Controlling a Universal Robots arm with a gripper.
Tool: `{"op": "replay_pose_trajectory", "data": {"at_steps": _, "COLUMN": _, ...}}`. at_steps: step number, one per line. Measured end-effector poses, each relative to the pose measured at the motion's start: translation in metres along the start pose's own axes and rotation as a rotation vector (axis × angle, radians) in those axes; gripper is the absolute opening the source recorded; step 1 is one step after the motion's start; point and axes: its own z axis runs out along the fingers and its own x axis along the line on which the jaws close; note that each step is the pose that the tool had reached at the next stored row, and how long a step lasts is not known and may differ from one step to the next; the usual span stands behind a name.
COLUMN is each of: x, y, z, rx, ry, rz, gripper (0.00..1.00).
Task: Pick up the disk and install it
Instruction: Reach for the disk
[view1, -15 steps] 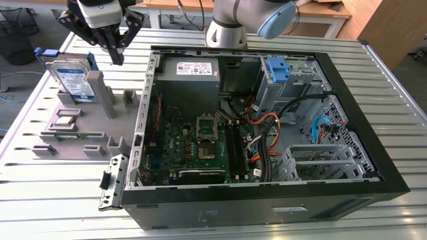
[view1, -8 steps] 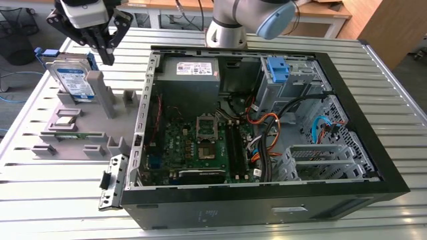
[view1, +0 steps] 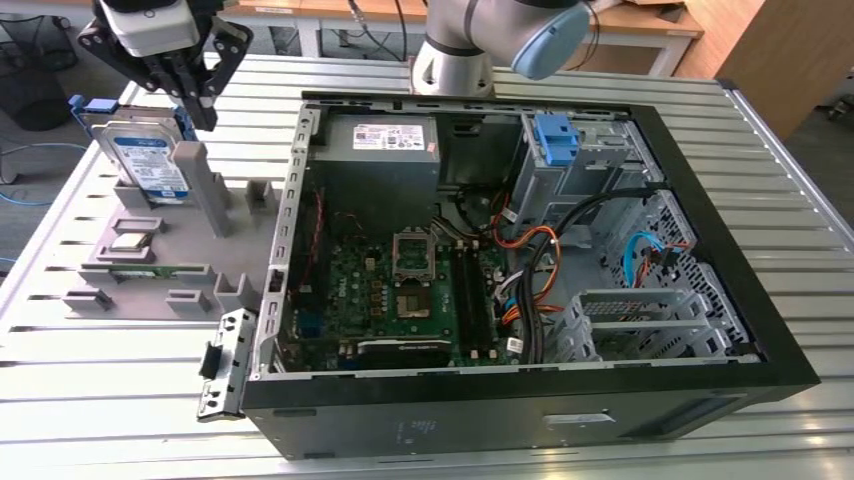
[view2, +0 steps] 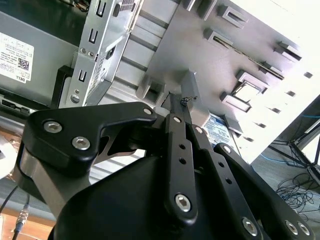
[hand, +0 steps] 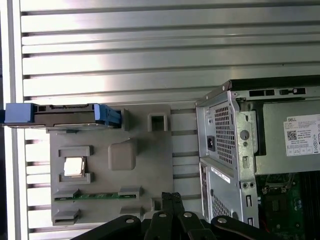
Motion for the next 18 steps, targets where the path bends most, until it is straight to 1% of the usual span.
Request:
{"op": "replay_pose_trajectory", "data": {"at_steps": 3, "x": 0.0002, "y": 0.0000, "z": 0.0000, "rx": 0.0000, "ry": 0.0002, "rz": 0.000, "gripper": 0.11}}
{"op": "replay_pose_trajectory", "data": {"at_steps": 4, "x": 0.0003, "y": 0.0000, "z": 0.0001, "rx": 0.0001, "ry": 0.0028, "rz": 0.000, "gripper": 0.11}}
{"op": "replay_pose_trajectory", "data": {"at_steps": 7, "x": 0.0003, "y": 0.0000, "z": 0.0003, "rx": 0.0017, "ry": 0.0218, "rz": 0.001, "gripper": 0.11}}
{"op": "replay_pose_trajectory", "data": {"at_steps": 14, "x": 0.0003, "y": 0.0000, "z": 0.0002, "rx": 0.0019, "ry": 0.0239, "rz": 0.001, "gripper": 0.11}}
{"op": "replay_pose_trajectory", "data": {"at_steps": 18, "x": 0.0024, "y": -0.0002, "z": 0.0003, "rx": 0.0019, "ry": 0.0238, "rz": 0.001, "gripper": 0.11}}
